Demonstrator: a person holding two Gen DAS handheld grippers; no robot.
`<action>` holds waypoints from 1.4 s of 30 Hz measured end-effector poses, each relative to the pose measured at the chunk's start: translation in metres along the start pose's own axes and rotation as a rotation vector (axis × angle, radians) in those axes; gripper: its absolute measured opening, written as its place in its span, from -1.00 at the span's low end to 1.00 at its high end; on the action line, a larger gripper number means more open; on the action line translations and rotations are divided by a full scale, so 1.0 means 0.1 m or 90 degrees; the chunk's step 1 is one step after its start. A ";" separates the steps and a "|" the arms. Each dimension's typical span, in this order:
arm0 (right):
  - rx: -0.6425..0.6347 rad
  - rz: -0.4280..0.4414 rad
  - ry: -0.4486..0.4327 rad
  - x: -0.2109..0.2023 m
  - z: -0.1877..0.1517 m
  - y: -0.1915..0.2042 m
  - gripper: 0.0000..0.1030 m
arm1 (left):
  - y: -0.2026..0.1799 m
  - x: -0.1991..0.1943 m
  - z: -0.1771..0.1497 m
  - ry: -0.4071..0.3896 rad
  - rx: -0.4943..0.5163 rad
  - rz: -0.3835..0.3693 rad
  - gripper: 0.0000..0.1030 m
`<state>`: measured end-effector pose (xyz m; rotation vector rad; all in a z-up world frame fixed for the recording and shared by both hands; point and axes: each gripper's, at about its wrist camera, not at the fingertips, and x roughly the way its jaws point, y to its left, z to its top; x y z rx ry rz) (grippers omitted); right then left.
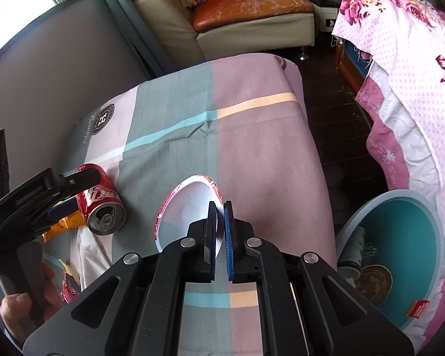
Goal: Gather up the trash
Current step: 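Grasp the white red-rimmed bowl with the right gripper while the left gripper grasps the red can, then carry the red can and the white bowl over the teal bucket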
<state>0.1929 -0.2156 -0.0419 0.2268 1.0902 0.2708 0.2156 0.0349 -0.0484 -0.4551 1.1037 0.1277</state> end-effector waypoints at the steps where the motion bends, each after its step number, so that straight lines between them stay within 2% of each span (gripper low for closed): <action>1: 0.002 0.002 0.001 0.01 0.00 -0.01 -0.90 | 0.02 0.02 0.00 0.000 -0.004 0.004 0.80; 2: 0.003 0.003 0.001 0.01 -0.01 -0.02 -0.90 | 0.02 0.05 0.00 0.003 -0.006 0.004 0.75; 3: 0.005 0.005 0.002 0.02 -0.02 -0.03 -0.90 | 0.04 0.09 0.00 0.009 -0.006 0.005 0.51; 4: 0.006 0.006 0.003 0.02 -0.02 -0.03 -0.90 | 0.05 0.12 0.00 0.017 -0.005 0.004 0.16; 6: 0.010 0.008 0.004 0.02 -0.04 -0.05 -0.90 | 0.08 0.18 -0.02 0.036 -0.006 -0.009 0.05; 8: 0.018 0.013 0.002 0.00 -0.07 -0.08 -0.90 | 0.05 0.13 -0.07 0.029 0.022 -0.002 0.03; 16: 0.045 0.018 -0.011 -0.18 -0.23 -0.21 -0.90 | -0.04 -0.07 -0.46 0.049 0.119 -0.050 0.03; 21: 0.069 0.015 -0.020 -0.33 -0.37 -0.33 -0.90 | -0.18 -0.19 -0.67 0.046 0.169 -0.056 0.03; 35: 0.118 0.008 -0.083 -0.96 -0.72 -0.75 -0.90 | -0.84 -0.52 -1.28 0.040 0.307 -0.096 0.03; 42: 0.164 -0.013 -0.133 -1.32 -0.90 -1.15 -0.90 | -1.33 -0.57 -1.58 0.049 0.390 -0.135 0.03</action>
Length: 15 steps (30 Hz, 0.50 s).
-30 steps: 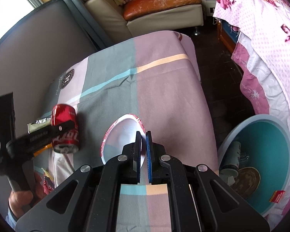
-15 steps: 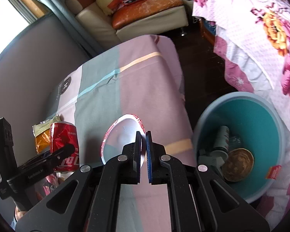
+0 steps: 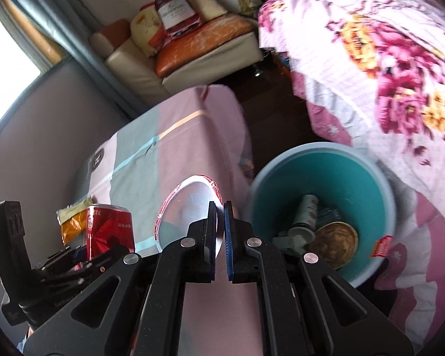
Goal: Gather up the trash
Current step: 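Carry the red can and the white bowl over the teal bucket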
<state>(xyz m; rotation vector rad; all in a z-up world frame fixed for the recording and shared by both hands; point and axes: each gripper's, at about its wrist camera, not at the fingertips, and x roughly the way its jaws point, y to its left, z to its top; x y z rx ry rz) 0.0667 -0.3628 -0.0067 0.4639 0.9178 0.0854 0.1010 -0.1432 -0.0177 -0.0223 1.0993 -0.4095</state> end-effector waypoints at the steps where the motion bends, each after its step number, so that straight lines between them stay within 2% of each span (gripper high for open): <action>1: 0.004 -0.004 -0.004 -0.04 -0.01 -0.05 -0.90 | -0.12 0.03 0.01 0.003 0.015 -0.008 0.03; 8: 0.053 -0.037 -0.037 -0.32 -0.01 -0.56 -0.90 | -0.62 0.24 0.08 0.023 0.074 -0.034 0.03; 15: 0.089 -0.049 -0.049 -0.38 0.01 -0.90 -0.90 | -0.97 0.46 0.15 0.042 0.121 -0.042 0.03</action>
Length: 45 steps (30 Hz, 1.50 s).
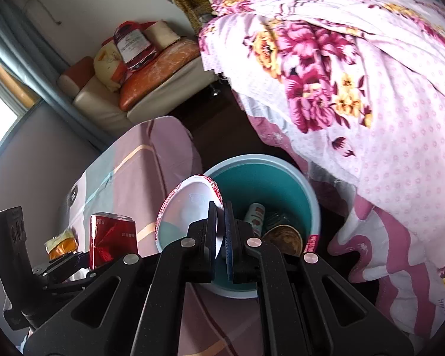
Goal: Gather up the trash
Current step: 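Carry the red can and the white bowl over the teal bucket, then open the left gripper to drop the can while the right gripper releases the bowl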
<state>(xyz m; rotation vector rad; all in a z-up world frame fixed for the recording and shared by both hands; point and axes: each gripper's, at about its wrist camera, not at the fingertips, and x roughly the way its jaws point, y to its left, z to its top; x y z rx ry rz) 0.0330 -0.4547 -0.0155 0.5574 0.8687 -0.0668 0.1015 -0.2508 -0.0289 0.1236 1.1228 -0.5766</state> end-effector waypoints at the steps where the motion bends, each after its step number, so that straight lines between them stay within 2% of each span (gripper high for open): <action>1: 0.002 -0.001 0.001 0.00 0.01 -0.02 -0.90 | -0.03 0.03 0.01 0.004 0.004 -0.003 0.03; 20: 0.017 -0.046 0.033 0.28 0.01 -0.27 -0.90 | -0.22 0.51 0.06 0.055 0.021 -0.023 0.05; 21: 0.018 -0.048 0.035 0.29 0.01 -0.28 -0.90 | -0.22 0.52 0.07 0.056 0.021 -0.024 0.12; 24: 0.019 -0.052 0.042 0.33 0.00 -0.29 -0.90 | -0.22 0.51 0.07 0.046 0.026 -0.017 0.55; 25: 0.019 -0.053 0.043 0.34 0.00 -0.29 -0.90 | -0.22 0.49 0.06 0.040 0.028 -0.013 0.60; 40: -0.002 -0.064 0.067 0.46 -0.07 -0.14 -0.90 | 0.05 0.39 -0.07 0.045 -0.030 -0.029 0.65; 43: -0.006 -0.068 0.074 0.48 -0.08 -0.10 -0.90 | 0.09 0.37 -0.10 0.044 -0.036 -0.029 0.76; 45: -0.009 -0.070 0.077 0.50 -0.10 -0.09 -0.90 | 0.12 0.35 -0.12 0.040 -0.039 -0.030 0.77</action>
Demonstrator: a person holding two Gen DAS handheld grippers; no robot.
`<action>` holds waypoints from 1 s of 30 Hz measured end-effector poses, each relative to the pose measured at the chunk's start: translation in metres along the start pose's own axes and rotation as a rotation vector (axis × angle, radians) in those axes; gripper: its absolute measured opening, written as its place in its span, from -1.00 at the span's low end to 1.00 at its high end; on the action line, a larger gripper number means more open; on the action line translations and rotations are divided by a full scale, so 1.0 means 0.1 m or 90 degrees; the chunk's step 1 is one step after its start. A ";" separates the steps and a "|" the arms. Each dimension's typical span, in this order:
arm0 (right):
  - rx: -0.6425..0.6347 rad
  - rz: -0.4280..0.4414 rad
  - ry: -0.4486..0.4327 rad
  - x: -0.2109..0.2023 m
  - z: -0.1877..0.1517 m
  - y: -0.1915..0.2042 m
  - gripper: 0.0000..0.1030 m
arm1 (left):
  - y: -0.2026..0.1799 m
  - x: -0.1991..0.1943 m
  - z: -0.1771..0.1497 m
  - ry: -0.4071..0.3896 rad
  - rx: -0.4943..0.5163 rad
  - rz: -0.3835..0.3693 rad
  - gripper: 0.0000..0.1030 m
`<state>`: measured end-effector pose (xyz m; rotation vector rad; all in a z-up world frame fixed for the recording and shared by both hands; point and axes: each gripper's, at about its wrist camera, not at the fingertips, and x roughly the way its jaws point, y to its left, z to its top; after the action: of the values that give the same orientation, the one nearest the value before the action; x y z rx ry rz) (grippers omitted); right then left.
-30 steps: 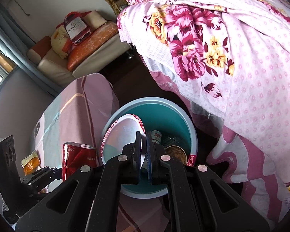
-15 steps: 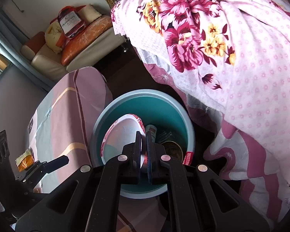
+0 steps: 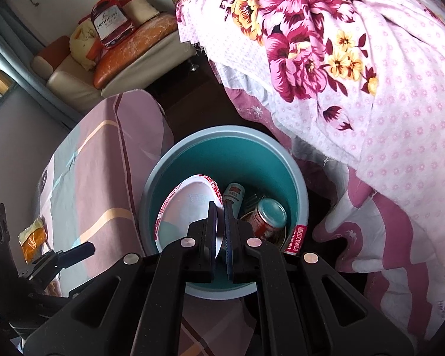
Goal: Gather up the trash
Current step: 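Open the left gripper to drop the can while the right gripper releases the bowl, then move both grippers back toward the snack packets on the table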
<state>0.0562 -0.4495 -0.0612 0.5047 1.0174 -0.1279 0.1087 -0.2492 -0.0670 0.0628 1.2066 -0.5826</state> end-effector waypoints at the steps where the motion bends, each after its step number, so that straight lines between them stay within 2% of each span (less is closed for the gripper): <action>1: -0.001 -0.002 0.003 0.01 -0.01 0.01 -0.90 | 0.02 -0.01 0.00 -0.001 -0.003 -0.002 0.77; 13: 0.002 -0.014 0.031 0.08 -0.07 0.11 -0.84 | 0.18 -0.10 -0.06 -0.004 -0.025 -0.009 0.80; 16: 0.008 -0.016 0.035 0.08 -0.08 0.11 -0.77 | 0.22 -0.12 -0.09 -0.004 -0.030 -0.010 0.81; 17: 0.010 -0.016 0.036 0.08 -0.08 0.11 -0.66 | 0.24 -0.14 -0.11 -0.004 -0.033 -0.011 0.81; 18: 0.011 -0.016 0.036 0.08 -0.08 0.12 -0.43 | 0.25 -0.15 -0.12 -0.005 -0.034 -0.012 0.81; 19: 0.010 -0.019 0.033 0.07 -0.08 0.13 -0.34 | 0.27 -0.17 -0.13 -0.007 -0.036 -0.013 0.81; 25: 0.006 -0.024 0.030 0.03 -0.09 0.21 -0.17 | 0.39 -0.24 -0.17 -0.015 -0.053 -0.017 0.81; 27: 0.005 -0.025 0.028 0.01 -0.09 0.23 0.04 | 0.44 -0.28 -0.19 -0.018 -0.061 -0.019 0.81; 30: -0.003 -0.026 0.026 -0.03 -0.10 0.31 0.20 | 0.50 -0.32 -0.23 -0.021 -0.069 -0.020 0.81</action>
<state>0.0569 -0.4179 -0.0523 0.4842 1.0674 -0.1514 0.1046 -0.1862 -0.0594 -0.0577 1.2063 -0.5422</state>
